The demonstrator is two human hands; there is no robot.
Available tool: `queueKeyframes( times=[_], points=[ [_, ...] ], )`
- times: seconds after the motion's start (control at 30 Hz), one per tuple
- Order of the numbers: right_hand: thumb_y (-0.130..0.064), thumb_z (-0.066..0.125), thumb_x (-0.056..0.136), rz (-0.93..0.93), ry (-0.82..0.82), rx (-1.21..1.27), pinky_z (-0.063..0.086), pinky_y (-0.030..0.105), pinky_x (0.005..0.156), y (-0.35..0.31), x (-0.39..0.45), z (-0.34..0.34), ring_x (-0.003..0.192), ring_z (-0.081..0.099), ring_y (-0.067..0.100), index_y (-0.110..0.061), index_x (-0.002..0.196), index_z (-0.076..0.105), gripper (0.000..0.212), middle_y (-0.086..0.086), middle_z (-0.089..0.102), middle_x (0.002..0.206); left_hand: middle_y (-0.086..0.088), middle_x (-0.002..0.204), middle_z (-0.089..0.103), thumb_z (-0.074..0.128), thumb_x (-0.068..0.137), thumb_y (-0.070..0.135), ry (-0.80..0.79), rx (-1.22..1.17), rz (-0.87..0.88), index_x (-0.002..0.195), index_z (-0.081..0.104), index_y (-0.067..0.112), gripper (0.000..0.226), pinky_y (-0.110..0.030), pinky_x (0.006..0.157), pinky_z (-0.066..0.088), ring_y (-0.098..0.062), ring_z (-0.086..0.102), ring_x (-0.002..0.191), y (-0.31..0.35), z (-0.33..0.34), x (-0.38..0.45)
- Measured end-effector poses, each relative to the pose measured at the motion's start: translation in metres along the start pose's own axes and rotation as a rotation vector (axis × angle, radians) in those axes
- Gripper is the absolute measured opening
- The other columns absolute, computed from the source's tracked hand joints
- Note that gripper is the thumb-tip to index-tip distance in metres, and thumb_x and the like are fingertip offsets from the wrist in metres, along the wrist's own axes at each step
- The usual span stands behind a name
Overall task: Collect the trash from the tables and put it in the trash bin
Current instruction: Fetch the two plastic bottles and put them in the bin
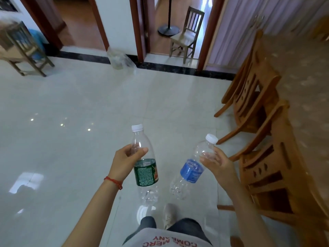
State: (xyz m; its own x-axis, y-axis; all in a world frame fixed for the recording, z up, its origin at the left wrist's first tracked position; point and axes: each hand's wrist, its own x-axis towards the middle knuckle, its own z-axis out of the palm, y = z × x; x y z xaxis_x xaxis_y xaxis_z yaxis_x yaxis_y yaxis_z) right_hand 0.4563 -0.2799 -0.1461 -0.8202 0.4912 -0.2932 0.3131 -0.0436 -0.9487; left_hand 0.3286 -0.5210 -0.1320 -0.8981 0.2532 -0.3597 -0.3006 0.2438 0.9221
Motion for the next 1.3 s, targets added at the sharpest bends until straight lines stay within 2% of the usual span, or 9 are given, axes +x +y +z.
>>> queueKeyframes(
  times=[0.17, 0.33, 0.47, 0.53, 0.63, 0.83, 1.0, 1.17, 1.3],
  points=[
    [-0.029, 0.069, 0.075, -0.012, 0.002, -0.121, 0.048, 0.007, 0.066, -0.021, 0.065, -0.015, 0.088, 0.061, 0.008, -0.012, 0.127, 0.051, 0.058, -0.003, 0.064, 0.094, -0.001, 0.093, 0.068, 0.075, 0.071, 0.031, -0.039, -0.016, 0.007, 0.091, 0.063, 0.025, 0.024, -0.025, 0.074, 0.049, -0.022, 0.065, 0.095, 0.032, 0.024, 0.059],
    [-0.062, 0.065, 0.054, -0.015, 0.089, -0.161, 0.046, 0.006, 0.059, -0.040, 0.138, -0.004, 0.080, 0.062, 0.013, -0.007, 0.118, 0.056, 0.085, -0.018, 0.065, 0.071, -0.006, 0.095, 0.069, 0.072, 0.052, 0.051, -0.033, 0.009, 0.002, 0.092, 0.064, 0.024, 0.049, -0.028, 0.077, 0.051, -0.022, 0.066, 0.093, 0.058, 0.026, 0.134],
    [-0.083, 0.062, 0.044, -0.051, 0.104, -0.156, 0.049, 0.013, 0.069, -0.062, 0.205, 0.011, 0.080, 0.062, 0.010, -0.010, 0.116, 0.055, 0.104, -0.017, 0.065, 0.076, -0.011, 0.092, 0.067, 0.074, 0.072, 0.032, -0.049, 0.017, 0.018, 0.083, 0.064, 0.024, 0.017, -0.037, 0.082, 0.052, -0.029, 0.065, 0.093, 0.081, 0.024, 0.213],
    [-0.077, 0.067, 0.049, -0.046, 0.101, -0.157, 0.049, 0.015, 0.073, -0.075, 0.239, 0.020, 0.085, 0.062, 0.011, -0.011, 0.123, 0.054, 0.099, -0.012, 0.065, 0.086, -0.013, 0.092, 0.067, 0.070, 0.076, 0.026, -0.059, 0.012, 0.023, 0.083, 0.064, 0.023, 0.009, -0.036, 0.081, 0.051, -0.029, 0.064, 0.092, 0.097, 0.023, 0.251],
    [-0.047, 0.073, 0.070, -0.016, 0.110, -0.162, 0.047, 0.006, 0.067, -0.099, 0.285, 0.033, 0.091, 0.062, 0.007, -0.016, 0.126, 0.053, 0.066, -0.010, 0.065, 0.093, -0.010, 0.096, 0.068, 0.070, 0.077, 0.023, -0.070, -0.008, 0.012, 0.097, 0.065, 0.017, 0.021, -0.032, 0.080, 0.052, -0.026, 0.065, 0.095, 0.120, 0.021, 0.302],
    [-0.059, 0.074, 0.060, 0.010, 0.172, -0.119, 0.047, 0.010, 0.067, -0.127, 0.360, 0.040, 0.095, 0.062, 0.011, -0.018, 0.119, 0.055, 0.075, -0.005, 0.065, 0.100, -0.019, 0.100, 0.067, 0.071, 0.076, 0.022, -0.108, 0.019, 0.010, 0.092, 0.064, 0.021, 0.017, -0.033, 0.081, 0.052, -0.032, 0.063, 0.098, 0.162, 0.029, 0.391],
    [-0.015, 0.066, 0.083, 0.083, 0.143, -0.031, 0.045, 0.018, 0.084, -0.136, 0.425, 0.034, 0.108, 0.054, 0.016, -0.016, 0.131, 0.041, 0.054, 0.003, 0.055, 0.118, -0.017, 0.100, 0.067, 0.068, 0.079, 0.020, -0.138, 0.049, 0.011, 0.102, 0.062, 0.014, 0.024, -0.020, 0.068, 0.048, -0.028, 0.064, 0.097, 0.183, 0.050, 0.458],
    [-0.036, 0.069, 0.072, 0.028, 0.174, -0.068, 0.049, 0.010, 0.069, -0.147, 0.509, 0.021, 0.099, 0.060, 0.010, -0.018, 0.128, 0.050, 0.062, -0.002, 0.064, 0.106, -0.015, 0.100, 0.067, 0.069, 0.079, 0.021, -0.133, 0.061, 0.021, 0.107, 0.062, 0.011, 0.030, -0.020, 0.068, 0.048, -0.026, 0.065, 0.096, 0.209, 0.085, 0.536],
    [-0.027, 0.069, 0.078, 0.060, 0.127, 0.003, 0.049, 0.009, 0.074, -0.169, 0.586, 0.002, 0.097, 0.058, 0.007, -0.016, 0.129, 0.044, 0.058, -0.005, 0.057, 0.108, -0.017, 0.098, 0.067, 0.069, 0.079, 0.020, -0.141, 0.078, 0.041, 0.109, 0.062, 0.008, 0.034, -0.020, 0.069, 0.049, -0.026, 0.065, 0.094, 0.244, 0.120, 0.603]
  ],
)
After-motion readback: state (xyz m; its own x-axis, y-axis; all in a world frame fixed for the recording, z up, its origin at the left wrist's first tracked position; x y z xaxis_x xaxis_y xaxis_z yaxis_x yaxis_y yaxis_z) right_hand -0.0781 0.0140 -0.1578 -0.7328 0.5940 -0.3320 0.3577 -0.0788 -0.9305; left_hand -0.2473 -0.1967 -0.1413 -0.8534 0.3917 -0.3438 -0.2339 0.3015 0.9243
